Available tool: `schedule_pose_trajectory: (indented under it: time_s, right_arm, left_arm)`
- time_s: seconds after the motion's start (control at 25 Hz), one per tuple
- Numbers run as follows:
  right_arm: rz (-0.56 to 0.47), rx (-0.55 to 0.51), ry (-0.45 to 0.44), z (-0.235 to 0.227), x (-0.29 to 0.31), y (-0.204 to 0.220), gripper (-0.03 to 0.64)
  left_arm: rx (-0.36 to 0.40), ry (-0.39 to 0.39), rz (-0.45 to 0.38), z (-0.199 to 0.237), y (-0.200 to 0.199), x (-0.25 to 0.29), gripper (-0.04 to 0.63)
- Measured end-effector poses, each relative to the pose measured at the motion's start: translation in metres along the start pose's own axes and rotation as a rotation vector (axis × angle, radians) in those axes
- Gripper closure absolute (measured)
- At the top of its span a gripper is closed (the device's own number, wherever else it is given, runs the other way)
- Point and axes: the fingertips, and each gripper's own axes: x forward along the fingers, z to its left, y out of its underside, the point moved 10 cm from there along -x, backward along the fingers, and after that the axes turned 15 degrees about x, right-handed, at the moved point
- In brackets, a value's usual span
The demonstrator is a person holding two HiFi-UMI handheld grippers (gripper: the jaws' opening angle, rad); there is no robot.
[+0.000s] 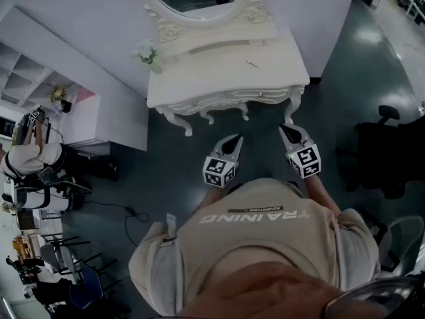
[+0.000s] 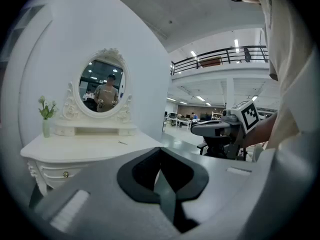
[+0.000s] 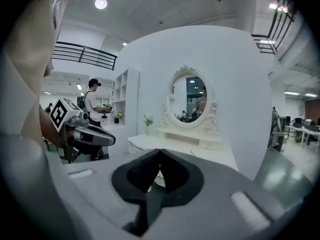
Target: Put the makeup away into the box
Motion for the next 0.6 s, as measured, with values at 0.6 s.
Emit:
schedule_pose_trajectory:
  time_s: [0.6]
  right_arm:
    - [0.024,0.046,0.074,0.010,0.013,0.035,0.614]
  left_arm:
    - [-0.036,0.026,0.020,0.024,0.041,0.010,0.589]
